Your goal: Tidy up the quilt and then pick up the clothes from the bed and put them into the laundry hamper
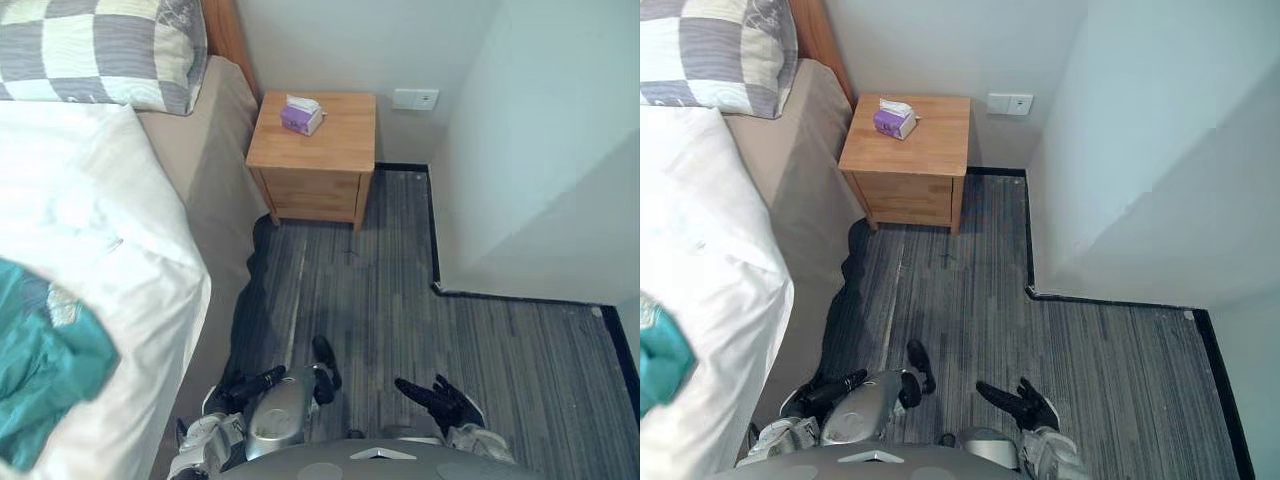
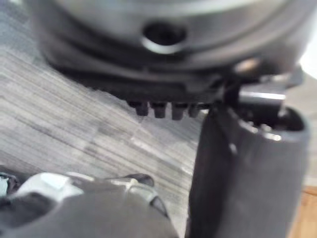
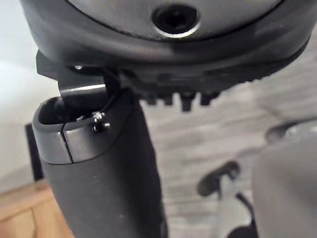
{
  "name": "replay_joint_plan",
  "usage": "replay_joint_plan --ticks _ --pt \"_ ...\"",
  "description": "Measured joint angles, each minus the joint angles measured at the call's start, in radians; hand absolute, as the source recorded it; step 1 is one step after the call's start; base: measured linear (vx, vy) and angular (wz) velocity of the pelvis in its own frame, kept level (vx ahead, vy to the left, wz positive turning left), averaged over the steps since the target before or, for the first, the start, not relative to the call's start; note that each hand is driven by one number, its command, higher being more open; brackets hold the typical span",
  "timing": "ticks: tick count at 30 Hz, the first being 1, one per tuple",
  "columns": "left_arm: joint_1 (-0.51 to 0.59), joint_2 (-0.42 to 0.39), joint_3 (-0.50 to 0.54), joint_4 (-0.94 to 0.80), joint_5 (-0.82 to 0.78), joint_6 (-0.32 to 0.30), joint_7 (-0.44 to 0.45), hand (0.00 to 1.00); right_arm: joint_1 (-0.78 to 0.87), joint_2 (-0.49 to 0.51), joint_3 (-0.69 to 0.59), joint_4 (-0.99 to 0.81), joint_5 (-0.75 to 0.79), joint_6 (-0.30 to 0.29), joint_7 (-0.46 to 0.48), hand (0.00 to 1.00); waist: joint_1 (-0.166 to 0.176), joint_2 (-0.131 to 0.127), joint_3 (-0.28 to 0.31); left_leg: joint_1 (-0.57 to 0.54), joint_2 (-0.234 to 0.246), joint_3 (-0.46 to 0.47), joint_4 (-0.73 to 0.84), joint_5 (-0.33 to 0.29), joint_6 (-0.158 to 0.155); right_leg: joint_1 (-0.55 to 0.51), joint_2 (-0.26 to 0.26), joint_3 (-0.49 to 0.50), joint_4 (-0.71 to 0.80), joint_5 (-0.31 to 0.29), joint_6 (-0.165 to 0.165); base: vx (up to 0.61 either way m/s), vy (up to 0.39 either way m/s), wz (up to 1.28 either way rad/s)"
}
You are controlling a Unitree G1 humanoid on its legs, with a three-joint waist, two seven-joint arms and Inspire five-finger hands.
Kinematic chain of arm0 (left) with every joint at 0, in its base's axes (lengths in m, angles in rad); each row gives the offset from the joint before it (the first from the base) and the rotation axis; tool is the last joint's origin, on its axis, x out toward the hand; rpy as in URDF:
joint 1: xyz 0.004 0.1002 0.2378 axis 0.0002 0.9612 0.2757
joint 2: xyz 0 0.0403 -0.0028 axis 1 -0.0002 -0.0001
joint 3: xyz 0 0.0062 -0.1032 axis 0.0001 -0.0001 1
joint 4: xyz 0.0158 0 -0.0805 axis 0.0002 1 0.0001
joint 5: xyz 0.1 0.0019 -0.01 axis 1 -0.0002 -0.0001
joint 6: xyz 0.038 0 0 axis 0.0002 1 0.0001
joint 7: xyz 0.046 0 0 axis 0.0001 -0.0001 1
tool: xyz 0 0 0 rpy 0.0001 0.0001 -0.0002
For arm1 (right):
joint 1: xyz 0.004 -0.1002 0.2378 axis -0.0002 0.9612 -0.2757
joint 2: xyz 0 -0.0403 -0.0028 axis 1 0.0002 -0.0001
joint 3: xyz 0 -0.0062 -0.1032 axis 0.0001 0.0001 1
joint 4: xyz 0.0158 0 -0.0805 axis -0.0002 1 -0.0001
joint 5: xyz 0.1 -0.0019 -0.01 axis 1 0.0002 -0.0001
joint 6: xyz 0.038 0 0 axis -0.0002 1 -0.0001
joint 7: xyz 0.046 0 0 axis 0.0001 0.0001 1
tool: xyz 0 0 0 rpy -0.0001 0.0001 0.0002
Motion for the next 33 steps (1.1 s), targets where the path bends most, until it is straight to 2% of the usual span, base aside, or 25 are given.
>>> replay_joint_plan --ticks 1,2,3,4,5,8,10,11,12,13,14,15,16,17,19,21,22,23,24,25,26,27,29,31,33 --pt "-0.001 0.009 0.000 0.012 -0.011 0.001 0.001 1.00 -0.003 0.005 -0.001 0.005 -0.005 -0.001 -0.003 1.00 -0.003 -0.013 -0.003 0.020 -0.018 -0.012 0.008 -0.014 0.012 -0.044 -0.039 -0.031 0.127 0.015 0.049 0.65 0.219 0.39" --pt "-0.001 0.020 -0.014 0.025 -0.017 -0.002 0.004 1.00 -0.008 0.007 -0.007 0.026 -0.040 -0.010 -0.011 1.00 -0.012 -0.027 -0.005 0.071 -0.051 -0.048 0.020 -0.056 0.015 -0.100 -0.108 -0.083 0.298 0.027 0.070 0.54 0.156 0.82" --pt "-0.001 0.027 -0.042 0.030 -0.021 -0.007 0.011 1.00 -0.008 0.004 -0.008 0.032 -0.056 -0.011 -0.012 1.00 -0.016 -0.026 -0.006 0.126 -0.070 -0.098 0.014 -0.070 0.015 -0.129 -0.151 -0.119 0.362 0.017 0.052 0.67 0.143 1.14" --pt "-0.001 0.031 -0.063 0.031 -0.025 -0.013 0.017 1.00 -0.010 0.002 -0.009 0.032 -0.080 -0.014 -0.012 1.00 -0.021 -0.023 -0.008 0.165 -0.077 -0.155 -0.005 -0.070 0.014 -0.150 -0.166 -0.132 0.358 0.013 0.046 0.61 0.021 1.65" --pt "-0.002 0.031 -0.092 0.028 -0.055 -0.034 0.019 1.00 -0.011 -0.002 -0.008 0.033 -0.112 -0.021 -0.020 1.00 -0.030 -0.010 -0.018 0.210 -0.073 -0.256 -0.042 -0.071 0.009 -0.198 -0.162 -0.132 0.295 0.004 0.029 0.51 -0.001 1.65" --pt "-0.006 0.017 -0.119 0.014 -0.057 -0.062 0.023 1.00 -0.002 -0.004 -0.009 0.035 -0.114 -0.033 -0.040 1.00 -0.034 0.005 -0.037 0.222 -0.060 -0.431 -0.057 -0.077 -0.009 -0.261 -0.136 -0.061 0.098 0.001 0.023 0.36 -0.099 1.89" --pt "-0.014 -0.008 -0.115 0.021 -0.051 -0.067 0.032 1.00 0.021 0.008 -0.009 0.010 -0.111 -0.030 -0.060 1.00 -0.048 0.012 -0.069 0.189 -0.056 -0.661 -0.026 -0.093 -0.038 -0.306 -0.076 0.201 -0.123 0.011 0.021 0.39 -0.227 2.83" --pt "-0.014 -0.014 -0.113 0.030 -0.039 -0.068 0.034 1.00 0.025 0.011 -0.008 0.002 -0.111 -0.026 -0.062 1.00 -0.054 0.011 -0.071 0.185 -0.059 -0.715 -0.008 -0.102 -0.053 -0.293 -0.064 0.267 -0.164 0.020 0.024 0.38 -0.331 2.99" --pt "-0.008 -0.014 -0.080 0.024 -0.020 -0.068 0.039 1.00 0.039 0.019 0.006 -0.018 -0.118 -0.011 -0.072 1.00 -0.044 -0.013 -0.081 0.179 -0.073 -0.758 0.034 -0.130 -0.091 -0.278 -0.079 0.319 -0.265 0.094 0.030 0.32 -0.360 2.48" --pt "0.001 0.001 -0.049 0.002 -0.017 -0.073 0.054 1.00 0.051 0.031 0.034 -0.019 -0.157 0.004 -0.074 1.00 -0.007 -0.065 -0.101 0.178 -0.100 -0.757 0.072 -0.172 -0.112 -0.268 -0.125 0.309 -0.341 0.268 0.037 0.39 -0.463 2.18" --pt "0.000 0.004 -0.035 -0.002 -0.014 -0.078 0.061 1.00 0.048 0.032 0.046 -0.018 -0.178 0.012 -0.071 1.00 0.003 -0.079 -0.104 0.175 -0.103 -0.753 0.100 -0.201 -0.124 -0.258 -0.145 0.288 -0.327 0.249 0.025 0.29 -0.409 1.52" --pt "0.011 -0.017 -0.026 0.000 -0.013 -0.086 0.069 1.00 0.024 0.002 0.059 -0.011 -0.211 0.029 -0.052 1.00 0.017 -0.033 -0.120 0.160 -0.043 -0.719 0.142 -0.239 -0.161 -0.234 -0.113 0.222 -0.322 0.252 0.016 0.21 -0.338 1.39" --pt "0.026 -0.039 -0.011 -0.005 -0.015 -0.089 0.062 1.00 0.022 0.001 0.061 -0.020 -0.217 0.036 -0.052 1.00 0.017 -0.020 -0.135 0.138 0.016 -0.604 0.145 -0.248 -0.175 -0.190 -0.109 0.143 -0.363 0.240 -0.003 0.17 -0.298 1.44" --pt "0.026 -0.053 -0.005 -0.004 -0.013 -0.087 0.058 1.00 0.019 0.000 0.060 -0.026 -0.212 0.037 -0.050 1.00 0.012 -0.009 -0.139 0.127 0.041 -0.548 0.148 -0.250 -0.178 -0.171 -0.109 0.098 -0.377 0.235 -0.011 0.12 -0.273 1.79" --pt "0.023 -0.065 0.005 -0.010 0.011 -0.080 0.027 1.00 0.006 -0.004 0.079 -0.025 -0.177 0.058 -0.031 1.00 -0.014 0.000 -0.144 0.109 0.143 -0.309 0.146 -0.230 -0.210 -0.090 -0.134 -0.079 -0.409 0.221 -0.032 0.08 -0.225 2.12" --pt "0.021 -0.060 -0.013 -0.010 0.030 -0.075 0.023 1.00 0.006 -0.006 0.082 -0.020 -0.139 0.070 -0.027 1.00 -0.017 0.001 -0.144 0.125 0.189 -0.164 0.115 -0.193 -0.229 -0.050 -0.158 -0.164 -0.415 0.206 -0.031 0.05 -0.079 1.73" --pt "0.011 -0.054 -0.028 -0.006 0.028 -0.061 0.032 1.00 -0.002 -0.006 0.081 -0.008 -0.110 0.076 -0.026 1.00 -0.007 -0.003 -0.143 0.131 0.194 -0.108 0.093 -0.152 -0.232 -0.030 -0.181 -0.208 -0.409 0.197 -0.025 0.02 -0.001 1.34" --pt "0.010 -0.053 -0.031 -0.004 0.028 -0.060 0.044 1.00 -0.012 -0.007 0.078 0.002 -0.093 0.077 -0.023 1.00 0.003 -0.002 -0.143 0.131 0.184 -0.092 0.079 -0.139 -0.219 -0.028 -0.196 -0.225 -0.403 0.197 -0.025 0.00 0.075 0.91" --pt "0.011 -0.045 -0.031 0.002 0.028 -0.060 0.065 1.00 -0.020 0.002 0.077 0.004 -0.066 0.076 -0.019 1.00 0.005 -0.009 -0.143 0.139 0.154 -0.100 0.044 -0.121 -0.206 -0.028 -0.218 -0.240 -0.397 0.191 -0.017 -0.02 0.114 0.46" --pt "0.009 -0.042 -0.030 0.010 0.026 -0.058 0.073 1.00 -0.020 0.012 0.076 0.006 -0.054 0.075 -0.016 1.00 -0.001 -0.018 -0.143 0.148 0.134 -0.102 0.013 -0.115 -0.201 -0.026 -0.233 -0.248 -0.394 0.188 -0.011 -0.01 0.156 0.50" --pt "0.009 -0.028 -0.030 0.026 0.030 -0.053 0.086 1.00 -0.017 0.042 0.056 0.021 -0.021 0.071 -0.017 1.00 -0.026 -0.042 -0.146 0.192 0.124 -0.027 -0.056 -0.123 -0.195 -0.011 -0.265 -0.275 -0.398 0.190 -0.002 0.02 0.122 0.63" --pt "0.009 -0.016 -0.031 0.040 0.032 -0.047 0.090 1.00 -0.011 0.054 0.031 0.018 -0.007 0.064 -0.024 1.00 -0.042 -0.052 -0.150 0.222 0.117 0.035 -0.106 -0.115 -0.202 0.001 -0.284 -0.298 -0.400 0.196 0.007 0.05 0.134 0.83" --pt "0.006 -0.009 -0.053 0.062 0.037 -0.037 0.090 1.00 0.009 0.061 -0.007 0.022 0.085 0.067 -0.049 1.00 -0.056 -0.060 -0.160 0.288 0.064 -0.007 -0.268 0.002 -0.206 0.023 -0.297 -0.321 -0.392 0.205 0.016 0.05 0.183 0.75" --pt "-0.011 0.020 -0.072 0.068 0.071 -0.019 0.078 1.00 0.033 0.075 -0.035 0.029 0.186 0.073 -0.075 1.00 -0.055 -0.079 -0.164 0.281 0.052 -0.052 -0.268 0.008 -0.199 0.034 -0.304 -0.325 -0.371 0.212 0.013 0.05 0.129 0.65" --pt "-0.021 0.038 -0.084 0.071 0.105 -0.002 0.062 1.00 0.040 0.086 -0.072 0.030 0.269 0.076 -0.104 1.00 -0.062 -0.093 -0.163 0.286 0.053 -0.096 -0.268 0.002 -0.190 0.027 -0.310 -0.318 -0.299 0.233 -0.010 0.08 0.074 0.74"
